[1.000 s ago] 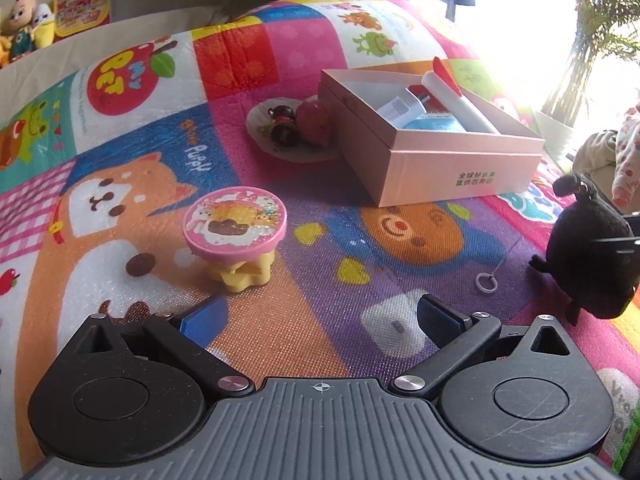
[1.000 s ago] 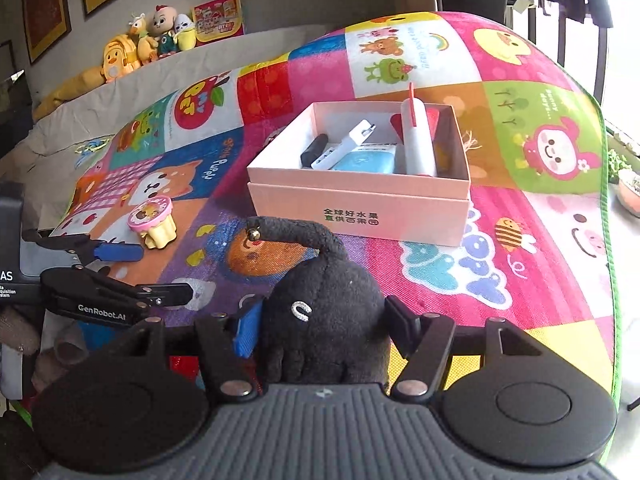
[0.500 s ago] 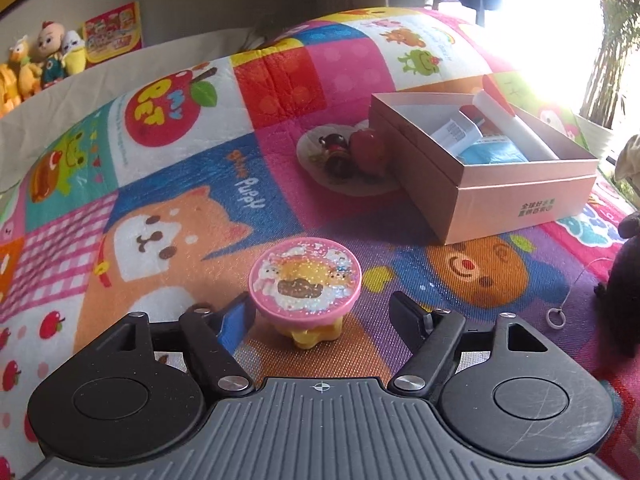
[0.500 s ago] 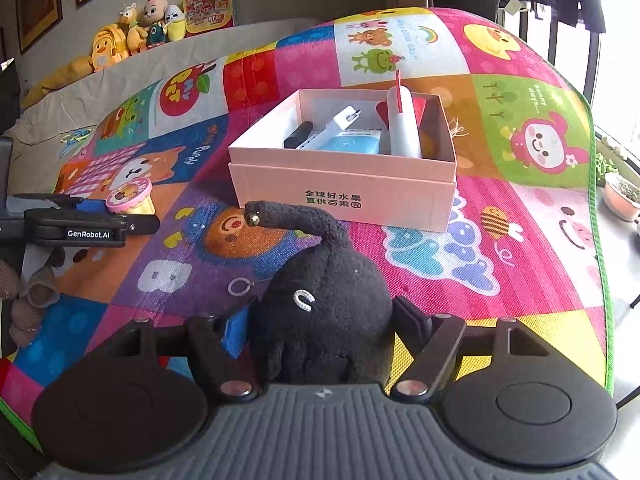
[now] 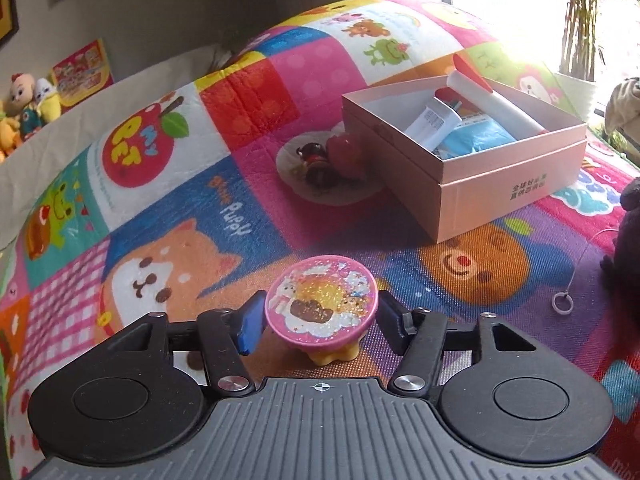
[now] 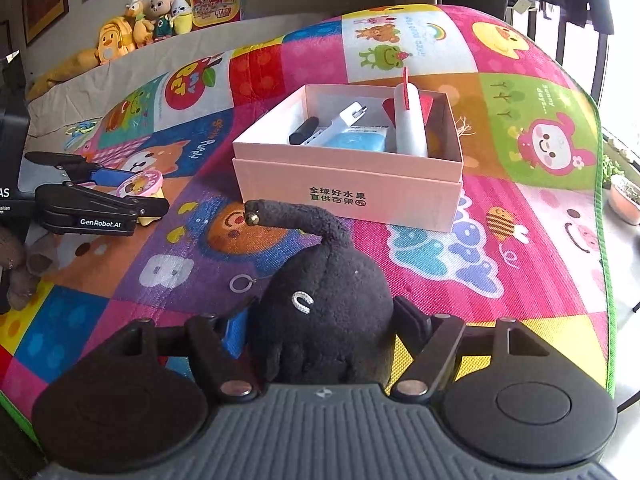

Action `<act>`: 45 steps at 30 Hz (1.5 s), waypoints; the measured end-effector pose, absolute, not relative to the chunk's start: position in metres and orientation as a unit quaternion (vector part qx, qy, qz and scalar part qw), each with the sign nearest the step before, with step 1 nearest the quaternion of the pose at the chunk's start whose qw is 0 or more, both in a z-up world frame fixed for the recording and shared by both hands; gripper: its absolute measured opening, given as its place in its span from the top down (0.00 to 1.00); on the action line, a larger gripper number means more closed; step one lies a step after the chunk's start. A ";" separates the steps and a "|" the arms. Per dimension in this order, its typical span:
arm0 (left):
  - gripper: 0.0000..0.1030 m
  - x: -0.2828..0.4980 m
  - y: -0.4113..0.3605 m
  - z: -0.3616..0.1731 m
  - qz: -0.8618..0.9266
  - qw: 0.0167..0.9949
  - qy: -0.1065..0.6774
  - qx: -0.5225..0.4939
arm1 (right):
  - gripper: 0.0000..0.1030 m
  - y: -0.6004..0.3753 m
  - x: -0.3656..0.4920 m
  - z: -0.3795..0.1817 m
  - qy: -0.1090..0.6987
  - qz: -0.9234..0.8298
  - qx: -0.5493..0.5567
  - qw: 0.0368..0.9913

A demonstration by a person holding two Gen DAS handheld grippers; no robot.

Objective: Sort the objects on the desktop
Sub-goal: 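Carry the yellow cup toy into the pink box with the left gripper, then open the left gripper over the box while the right gripper lowers the black plush into it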

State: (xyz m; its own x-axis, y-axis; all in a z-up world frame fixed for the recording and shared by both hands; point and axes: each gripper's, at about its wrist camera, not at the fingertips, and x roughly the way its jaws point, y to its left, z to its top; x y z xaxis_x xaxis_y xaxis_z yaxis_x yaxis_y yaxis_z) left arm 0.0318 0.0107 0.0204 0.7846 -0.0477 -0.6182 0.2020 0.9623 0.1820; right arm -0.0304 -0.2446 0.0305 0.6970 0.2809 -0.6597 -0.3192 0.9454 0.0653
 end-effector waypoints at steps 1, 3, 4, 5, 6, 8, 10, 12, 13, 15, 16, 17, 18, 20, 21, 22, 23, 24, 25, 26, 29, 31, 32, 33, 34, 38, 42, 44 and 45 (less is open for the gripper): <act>0.45 0.032 0.011 0.019 -0.066 0.939 0.321 0.107 | 0.33 -0.246 -0.031 0.031 0.354 0.164 -0.027 0.920; 0.45 0.031 0.014 0.017 -0.065 0.943 0.316 0.086 | 0.35 -0.247 -0.033 0.032 0.354 0.167 -0.030 0.920; 0.45 0.031 0.015 0.017 -0.064 0.944 0.315 0.078 | 0.36 -0.249 -0.034 0.034 0.355 0.167 -0.031 0.919; 0.45 0.029 0.016 0.018 -0.064 0.944 0.316 0.070 | 0.36 -0.250 -0.035 0.036 0.356 0.168 -0.032 0.919; 0.46 0.027 0.016 0.020 -0.067 0.944 0.317 0.065 | 0.36 -0.253 -0.036 0.038 0.356 0.169 -0.031 0.918; 0.46 0.016 0.014 0.026 -0.084 0.944 0.311 0.067 | 0.36 -0.261 -0.039 0.044 0.359 0.169 -0.026 0.917; 0.46 0.000 0.006 0.038 -0.107 0.945 0.298 0.077 | 0.36 -0.270 -0.042 0.050 0.363 0.166 -0.018 0.917; 0.46 -0.017 -0.003 0.052 -0.137 0.945 0.284 0.081 | 0.36 -0.279 -0.045 0.057 0.365 0.164 -0.011 0.916; 0.45 -0.024 -0.008 0.061 -0.151 0.946 0.274 0.083 | 0.36 -0.284 -0.047 0.062 0.364 0.162 -0.008 0.917; 0.45 -0.033 -0.018 0.078 -0.173 0.950 0.244 0.093 | 0.36 -0.291 -0.048 0.075 0.356 0.155 -0.002 0.922; 0.45 -0.035 -0.024 0.088 -0.180 0.952 0.226 0.098 | 0.36 -0.295 -0.048 0.084 0.346 0.150 -0.001 0.926; 0.45 -0.033 -0.029 0.097 -0.186 0.955 0.208 0.098 | 0.36 -0.298 -0.048 0.094 0.333 0.146 -0.001 0.932; 0.45 -0.030 -0.034 0.105 -0.188 0.958 0.192 0.096 | 0.36 -0.300 -0.047 0.104 0.318 0.141 -0.001 0.937; 0.45 -0.015 -0.042 0.118 -0.187 0.964 0.167 0.085 | 0.36 -0.306 -0.047 0.128 0.284 0.135 0.004 0.949; 0.45 -0.005 -0.046 0.124 -0.184 0.967 0.157 0.076 | 0.36 -0.308 -0.047 0.140 0.269 0.133 0.007 0.954; 0.45 0.008 -0.049 0.129 -0.181 0.970 0.150 0.066 | 0.36 -0.310 -0.047 0.151 0.254 0.130 0.010 0.958; 0.45 0.020 -0.051 0.132 -0.179 0.971 0.147 0.054 | 0.36 -0.311 -0.046 0.161 0.241 0.127 0.012 0.962; 0.45 0.035 -0.053 0.135 -0.178 0.972 0.146 0.039 | 0.36 -0.312 -0.046 0.169 0.231 0.125 0.012 0.965; 0.44 0.048 -0.055 0.136 -0.180 0.972 0.147 0.027 | 0.36 -0.312 -0.045 0.176 0.222 0.123 0.010 0.967; 0.42 0.063 -0.057 0.135 -0.184 0.971 0.154 0.016 | 0.36 -0.312 -0.045 0.184 0.211 0.121 0.005 0.970; 0.22 0.093 -0.055 0.123 -0.177 0.966 0.187 -0.006 | 0.36 -0.306 -0.040 0.197 0.194 0.117 -0.011 0.974; 0.16 0.093 -0.046 0.111 -0.170 0.965 0.200 -0.017 | 0.36 -0.302 -0.035 0.201 0.192 0.115 -0.021 0.974; 0.14 0.088 -0.040 0.103 -0.168 0.964 0.206 -0.017 | 0.36 -0.300 -0.033 0.202 0.193 0.114 -0.025 0.974; 0.11 0.083 -0.036 0.096 -0.164 0.964 0.211 -0.012 | 0.36 -0.299 -0.030 0.202 0.194 0.114 -0.028 0.974; 0.09 0.076 -0.031 0.088 -0.157 0.963 0.217 -0.003 | 0.36 -0.296 -0.027 0.202 0.197 0.114 -0.032 0.973; 0.08 0.054 -0.016 0.062 -0.140 0.960 0.241 0.025 | 0.36 -0.284 -0.002 0.203 0.214 0.132 -0.022 0.968; 0.07 0.040 0.001 0.045 -0.128 0.957 0.260 0.011 | 0.36 -0.263 0.046 0.202 0.248 0.167 0.022 0.954; 0.07 0.035 0.009 0.038 -0.121 0.957 0.264 0.003 | 0.36 -0.249 0.076 0.197 0.270 0.177 0.044 0.945; 0.07 0.034 0.014 0.036 -0.118 0.956 0.268 -0.003 | 0.36 -0.241 0.090 0.193 0.279 0.177 0.048 0.943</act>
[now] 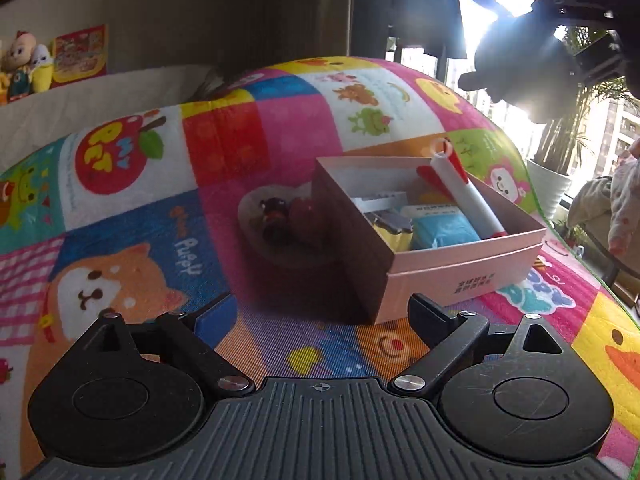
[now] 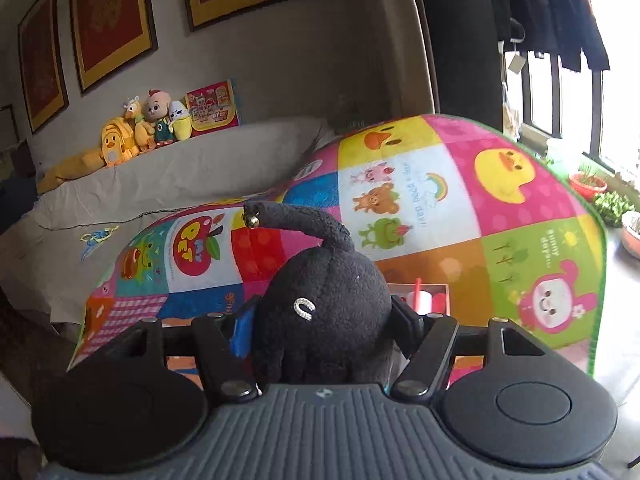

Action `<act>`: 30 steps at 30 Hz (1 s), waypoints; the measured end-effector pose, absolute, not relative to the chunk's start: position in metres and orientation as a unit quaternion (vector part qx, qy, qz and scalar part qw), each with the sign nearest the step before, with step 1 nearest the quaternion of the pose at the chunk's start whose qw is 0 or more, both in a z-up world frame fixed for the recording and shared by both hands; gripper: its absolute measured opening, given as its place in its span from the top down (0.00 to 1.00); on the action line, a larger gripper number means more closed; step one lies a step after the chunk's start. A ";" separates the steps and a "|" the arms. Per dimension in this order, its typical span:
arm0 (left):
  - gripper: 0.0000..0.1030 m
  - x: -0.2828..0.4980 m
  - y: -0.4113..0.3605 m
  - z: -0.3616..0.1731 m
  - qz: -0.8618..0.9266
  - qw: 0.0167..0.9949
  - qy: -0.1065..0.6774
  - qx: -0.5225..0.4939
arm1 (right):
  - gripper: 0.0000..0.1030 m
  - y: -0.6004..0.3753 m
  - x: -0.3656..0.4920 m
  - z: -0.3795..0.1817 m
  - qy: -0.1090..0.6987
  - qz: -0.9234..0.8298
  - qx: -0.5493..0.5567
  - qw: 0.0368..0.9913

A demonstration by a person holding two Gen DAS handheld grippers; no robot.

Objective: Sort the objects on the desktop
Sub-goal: 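Open the left gripper over the box while the right gripper lowers the black plush into it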

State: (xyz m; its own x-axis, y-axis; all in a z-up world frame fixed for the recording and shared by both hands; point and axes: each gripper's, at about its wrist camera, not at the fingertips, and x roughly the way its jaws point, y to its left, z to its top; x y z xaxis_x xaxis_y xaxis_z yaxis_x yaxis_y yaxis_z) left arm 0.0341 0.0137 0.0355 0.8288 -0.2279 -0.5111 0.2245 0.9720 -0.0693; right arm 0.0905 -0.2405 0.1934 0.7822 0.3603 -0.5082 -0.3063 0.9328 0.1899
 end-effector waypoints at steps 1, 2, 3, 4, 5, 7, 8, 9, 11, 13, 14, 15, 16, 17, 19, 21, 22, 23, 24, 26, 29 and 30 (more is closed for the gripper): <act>0.07 0.033 0.018 0.033 -0.117 0.955 0.272 -0.008 | 0.36 -0.233 0.103 0.189 0.283 0.172 0.046 0.942; 0.07 0.033 0.021 0.031 -0.116 0.954 0.275 -0.013 | 0.36 -0.223 0.119 0.183 0.290 0.161 0.041 0.943; 0.06 0.033 0.024 0.028 -0.113 0.954 0.278 -0.017 | 0.36 -0.216 0.133 0.176 0.297 0.151 0.037 0.942; 0.06 0.033 0.027 0.027 -0.112 0.953 0.280 -0.022 | 0.36 -0.210 0.147 0.169 0.307 0.142 0.036 0.940; 0.06 0.034 0.030 0.025 -0.111 0.953 0.282 -0.026 | 0.36 -0.205 0.161 0.161 0.319 0.136 0.042 0.937; 0.06 0.036 0.033 0.022 -0.108 0.952 0.285 -0.034 | 0.36 -0.201 0.187 0.144 0.352 0.129 0.069 0.924; 0.06 0.037 0.034 0.021 -0.107 0.952 0.285 -0.037 | 0.35 -0.200 0.198 0.134 0.369 0.127 0.085 0.917; 0.06 0.036 0.036 0.021 -0.107 0.952 0.284 -0.041 | 0.35 -0.201 0.208 0.126 0.382 0.127 0.096 0.910; 0.06 0.036 0.038 0.020 -0.109 0.952 0.281 -0.047 | 0.31 -0.200 0.220 0.112 0.395 0.112 0.092 0.907; 0.04 0.036 0.039 0.020 -0.111 0.952 0.280 -0.051 | 0.31 -0.204 0.220 0.109 0.383 0.090 0.082 0.916; 0.03 0.036 0.039 0.019 -0.113 0.952 0.281 -0.053 | 0.31 -0.208 0.220 0.110 0.376 0.084 0.081 0.919; 0.03 0.037 0.038 0.017 -0.116 0.950 0.284 -0.053 | 0.31 -0.213 0.218 0.111 0.369 0.077 0.082 0.923; 0.03 0.038 0.038 0.016 -0.118 0.949 0.286 -0.053 | 0.31 -0.217 0.218 0.113 0.364 0.069 0.081 0.925; 0.03 0.038 0.037 0.015 -0.119 0.949 0.288 -0.051 | 0.32 -0.219 0.217 0.115 0.361 0.066 0.078 0.927; 0.03 0.038 0.036 0.014 -0.120 0.948 0.289 -0.050 | 0.43 -0.219 0.215 0.117 0.355 0.058 0.062 0.931; 0.03 0.037 0.037 0.014 -0.119 0.949 0.289 -0.052 | 0.56 -0.216 0.213 0.118 0.354 0.061 0.045 0.932; 0.03 0.038 0.038 0.014 -0.118 0.948 0.289 -0.052 | 0.59 -0.213 0.212 0.119 0.353 0.065 0.043 0.932; 0.03 0.038 0.038 0.014 -0.117 0.948 0.290 -0.052 | 0.59 -0.210 0.212 0.120 0.352 0.072 0.045 0.932; 0.03 0.038 0.038 0.014 -0.117 0.948 0.290 -0.052 | 0.59 -0.206 0.213 0.121 0.352 0.079 0.047 0.931; 0.03 0.038 0.037 0.014 -0.117 0.948 0.291 -0.049 | 0.59 -0.194 0.214 0.122 0.350 0.095 0.051 0.931; 0.02 0.038 0.037 0.015 -0.118 0.948 0.291 -0.048 | 0.59 -0.170 0.218 0.123 0.343 0.115 0.049 0.931; 0.02 0.038 0.038 0.015 -0.117 0.948 0.291 -0.049 | 0.59 -0.161 0.219 0.124 0.342 0.124 0.046 0.930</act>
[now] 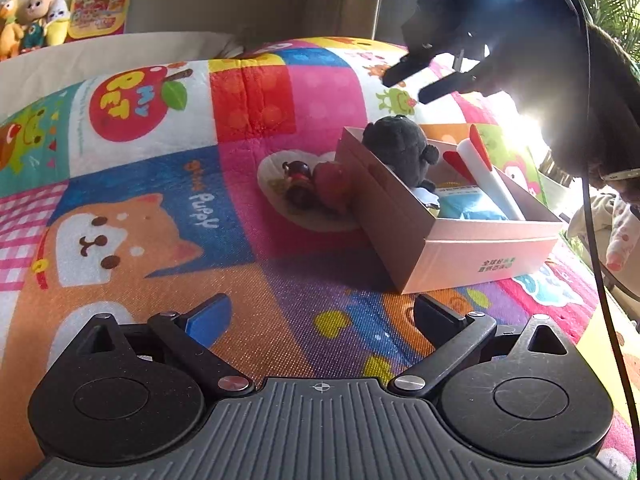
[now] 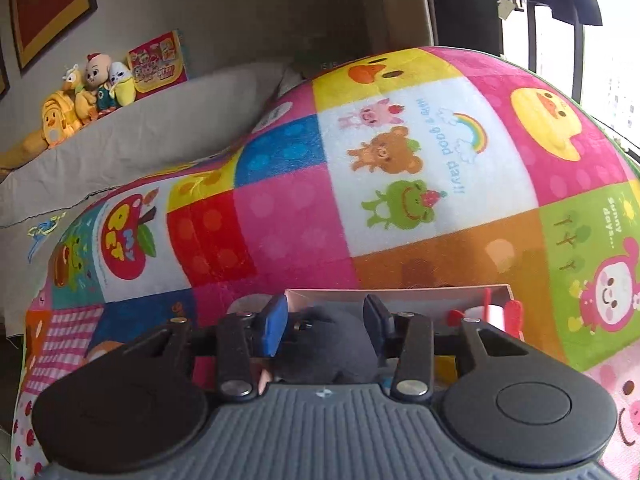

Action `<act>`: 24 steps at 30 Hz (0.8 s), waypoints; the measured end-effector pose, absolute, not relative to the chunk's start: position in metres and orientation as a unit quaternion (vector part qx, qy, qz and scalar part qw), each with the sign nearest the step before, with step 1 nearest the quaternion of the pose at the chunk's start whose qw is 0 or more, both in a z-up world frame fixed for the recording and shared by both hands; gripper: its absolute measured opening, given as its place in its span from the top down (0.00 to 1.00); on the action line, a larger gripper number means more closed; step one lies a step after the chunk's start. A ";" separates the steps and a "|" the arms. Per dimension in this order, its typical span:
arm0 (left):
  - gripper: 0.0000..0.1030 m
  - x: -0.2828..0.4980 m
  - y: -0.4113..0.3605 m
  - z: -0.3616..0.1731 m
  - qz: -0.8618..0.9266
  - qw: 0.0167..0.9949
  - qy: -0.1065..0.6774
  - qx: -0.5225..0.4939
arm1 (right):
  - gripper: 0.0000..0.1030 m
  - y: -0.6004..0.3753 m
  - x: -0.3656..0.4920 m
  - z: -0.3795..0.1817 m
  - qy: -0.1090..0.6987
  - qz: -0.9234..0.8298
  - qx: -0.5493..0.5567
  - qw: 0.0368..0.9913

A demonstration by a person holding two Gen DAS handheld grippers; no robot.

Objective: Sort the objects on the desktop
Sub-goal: 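Open the left gripper over the box while the right gripper lowers the black plush into it, then grasp the pink pig toy with the right gripper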

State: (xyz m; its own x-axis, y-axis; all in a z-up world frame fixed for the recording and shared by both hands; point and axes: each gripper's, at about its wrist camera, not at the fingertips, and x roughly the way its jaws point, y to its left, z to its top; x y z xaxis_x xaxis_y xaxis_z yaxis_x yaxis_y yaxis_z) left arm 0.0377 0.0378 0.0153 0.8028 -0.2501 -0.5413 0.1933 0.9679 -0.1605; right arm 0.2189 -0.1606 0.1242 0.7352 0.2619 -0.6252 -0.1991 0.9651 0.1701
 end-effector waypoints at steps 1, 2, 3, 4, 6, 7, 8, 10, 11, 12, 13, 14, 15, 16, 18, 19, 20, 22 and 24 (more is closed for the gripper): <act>0.02 0.038 0.039 0.016 -0.114 0.948 0.292 -0.050 | 0.59 -0.151 0.220 0.126 0.343 0.137 0.041 0.928; 0.02 0.039 0.041 0.016 -0.110 0.949 0.292 -0.051 | 0.59 -0.138 0.221 0.127 0.347 0.157 0.031 0.924; 0.02 0.039 0.043 0.016 -0.105 0.949 0.291 -0.052 | 0.59 -0.125 0.223 0.128 0.353 0.172 0.020 0.920; 0.01 0.040 0.045 0.016 -0.099 0.950 0.291 -0.055 | 0.59 -0.108 0.227 0.127 0.365 0.182 0.003 0.913; 0.01 0.041 0.050 0.016 -0.090 0.950 0.292 -0.062 | 0.59 -0.081 0.238 0.120 0.397 0.194 -0.015 0.897; 0.01 0.041 0.052 0.015 -0.089 0.950 0.292 -0.065 | 0.59 -0.069 0.245 0.114 0.415 0.192 -0.019 0.889; 0.01 0.041 0.053 0.014 -0.089 0.950 0.293 -0.067 | 0.59 -0.058 0.254 0.107 0.429 0.186 -0.026 0.884; 0.01 0.040 0.055 0.013 -0.096 0.949 0.292 -0.072 | 0.59 -0.039 0.271 0.090 0.443 0.161 -0.056 0.880; 0.01 0.039 0.055 0.014 -0.099 0.950 0.288 -0.072 | 0.59 -0.032 0.279 0.081 0.446 0.144 -0.074 0.880; 0.01 0.038 0.054 0.014 -0.102 0.951 0.284 -0.071 | 0.59 -0.027 0.287 0.072 0.451 0.128 -0.088 0.879; 0.01 0.037 0.053 0.014 -0.106 0.951 0.282 -0.069 | 0.59 -0.024 0.294 0.063 0.458 0.117 -0.100 0.876; 0.01 0.037 0.052 0.013 -0.112 0.951 0.280 -0.068 | 0.59 -0.021 0.299 0.057 0.464 0.111 -0.109 0.872; 0.01 0.036 0.052 0.013 -0.115 0.951 0.279 -0.068 | 0.59 -0.018 0.303 0.051 0.469 0.110 -0.116 0.869; 0.01 0.036 0.052 0.014 -0.118 0.951 0.277 -0.070 | 0.62 -0.017 0.306 0.047 0.473 0.109 -0.118 0.866; 0.01 0.036 0.054 0.013 -0.120 0.950 0.278 -0.076 | 0.67 -0.019 0.307 0.044 0.476 0.114 -0.109 0.865; 0.01 0.036 0.055 0.013 -0.120 0.950 0.279 -0.080 | 0.71 -0.020 0.304 0.044 0.481 0.118 -0.104 0.863; 0.01 0.036 0.055 0.013 -0.119 0.949 0.279 -0.082 | 0.72 -0.021 0.300 0.046 0.487 0.125 -0.098 0.859; 0.01 0.036 0.055 0.014 -0.118 0.950 0.279 -0.082 | 0.75 -0.021 0.284 0.050 0.504 0.154 -0.091 0.845; 0.01 0.035 0.053 0.014 -0.120 0.950 0.278 -0.075 | 0.76 -0.020 0.262 0.050 0.532 0.189 -0.087 0.821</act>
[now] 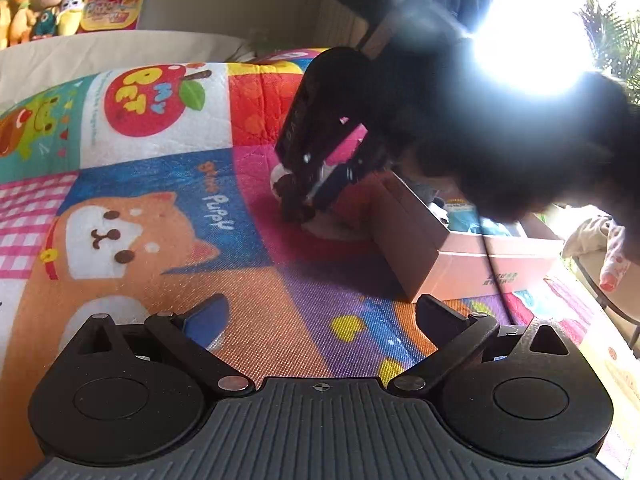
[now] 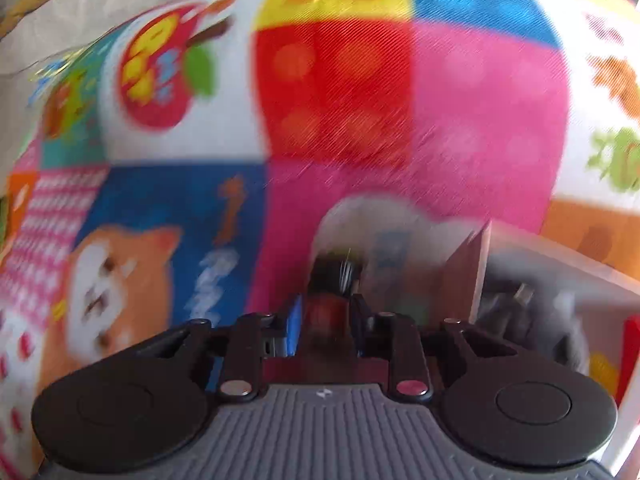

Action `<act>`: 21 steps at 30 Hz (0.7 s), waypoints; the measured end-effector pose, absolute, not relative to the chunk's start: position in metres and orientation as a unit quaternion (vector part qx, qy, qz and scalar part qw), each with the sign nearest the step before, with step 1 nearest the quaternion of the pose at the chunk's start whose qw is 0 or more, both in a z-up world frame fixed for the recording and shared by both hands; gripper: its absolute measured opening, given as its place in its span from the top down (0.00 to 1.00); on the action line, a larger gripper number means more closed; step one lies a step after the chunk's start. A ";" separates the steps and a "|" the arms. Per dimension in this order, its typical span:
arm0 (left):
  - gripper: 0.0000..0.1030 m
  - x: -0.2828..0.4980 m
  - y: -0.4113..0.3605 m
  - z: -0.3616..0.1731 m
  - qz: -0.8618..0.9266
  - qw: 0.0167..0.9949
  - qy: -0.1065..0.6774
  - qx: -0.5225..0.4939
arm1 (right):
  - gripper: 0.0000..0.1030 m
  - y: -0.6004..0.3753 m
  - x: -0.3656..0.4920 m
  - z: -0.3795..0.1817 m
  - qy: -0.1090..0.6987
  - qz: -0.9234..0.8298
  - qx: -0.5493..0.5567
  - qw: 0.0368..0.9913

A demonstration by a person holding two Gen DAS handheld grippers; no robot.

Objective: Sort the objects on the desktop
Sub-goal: 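Grasp the pink pig toy with the right gripper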

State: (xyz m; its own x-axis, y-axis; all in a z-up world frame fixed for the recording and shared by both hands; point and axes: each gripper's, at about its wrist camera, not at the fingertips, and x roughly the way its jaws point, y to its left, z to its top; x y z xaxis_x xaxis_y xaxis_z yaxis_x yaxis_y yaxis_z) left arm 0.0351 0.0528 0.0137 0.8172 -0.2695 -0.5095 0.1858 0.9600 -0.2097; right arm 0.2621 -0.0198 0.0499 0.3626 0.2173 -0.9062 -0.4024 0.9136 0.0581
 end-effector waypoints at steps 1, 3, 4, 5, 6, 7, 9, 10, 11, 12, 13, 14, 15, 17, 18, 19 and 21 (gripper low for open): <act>0.01 0.035 0.052 0.014 -0.120 0.951 0.277 -0.072 | 0.76 -0.019 0.249 0.050 0.547 0.209 -0.089 0.806; 0.01 0.034 0.050 0.014 -0.120 0.951 0.277 -0.066 | 0.76 -0.020 0.225 0.057 0.557 0.255 -0.087 0.786; 0.01 0.034 0.050 0.014 -0.119 0.951 0.279 -0.064 | 0.76 -0.019 0.215 0.065 0.544 0.271 -0.092 0.789; 0.01 0.034 0.050 0.013 -0.118 0.951 0.280 -0.063 | 0.76 -0.020 0.208 0.074 0.524 0.276 -0.103 0.799; 0.01 0.035 0.049 0.013 -0.116 0.951 0.281 -0.062 | 0.76 -0.020 0.204 0.082 0.504 0.271 -0.113 0.812; 0.01 0.034 0.050 0.013 -0.115 0.951 0.281 -0.061 | 0.76 -0.021 0.206 0.088 0.492 0.259 -0.118 0.823; 0.01 0.034 0.050 0.013 -0.115 0.951 0.282 -0.061 | 0.75 -0.022 0.217 0.094 0.474 0.223 -0.131 0.841; 0.01 0.034 0.050 0.013 -0.116 0.950 0.283 -0.062 | 0.67 -0.022 0.221 0.095 0.459 0.202 -0.147 0.853; 0.01 0.035 0.051 0.013 -0.116 0.950 0.284 -0.063 | 0.51 -0.022 0.227 0.094 0.449 0.187 -0.161 0.859; 0.01 0.035 0.052 0.013 -0.116 0.950 0.284 -0.066 | 0.45 -0.023 0.231 0.091 0.444 0.179 -0.173 0.861; 0.01 0.035 0.053 0.012 -0.117 0.949 0.284 -0.068 | 0.43 -0.023 0.235 0.086 0.440 0.171 -0.180 0.863; 0.01 0.035 0.053 0.012 -0.117 0.949 0.284 -0.070 | 0.44 -0.023 0.238 0.082 0.444 0.169 -0.182 0.861; 0.01 0.035 0.054 0.012 -0.117 0.949 0.284 -0.071 | 0.44 -0.023 0.240 0.079 0.454 0.176 -0.176 0.855; 0.01 0.034 0.053 0.012 -0.117 0.950 0.283 -0.070 | 0.44 -0.026 0.244 0.073 0.473 0.192 -0.155 0.846; 0.01 0.034 0.053 0.012 -0.117 0.950 0.282 -0.069 | 0.44 -0.026 0.244 0.071 0.477 0.194 -0.153 0.844; 0.01 0.034 0.052 0.012 -0.117 0.950 0.282 -0.067 | 0.43 -0.024 0.243 0.068 0.477 0.193 -0.156 0.843; 0.01 0.034 0.052 0.012 -0.117 0.950 0.282 -0.065 | 0.40 -0.020 0.242 0.066 0.472 0.194 -0.164 0.844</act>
State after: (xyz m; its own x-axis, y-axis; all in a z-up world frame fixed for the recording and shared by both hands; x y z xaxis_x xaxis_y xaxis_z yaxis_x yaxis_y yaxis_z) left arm 0.0344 0.0516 0.0121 0.8138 -0.2592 -0.5201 0.1859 0.9641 -0.1896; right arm 0.2418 -0.0195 0.0661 0.4802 0.1723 -0.8601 -0.4821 0.8710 -0.0946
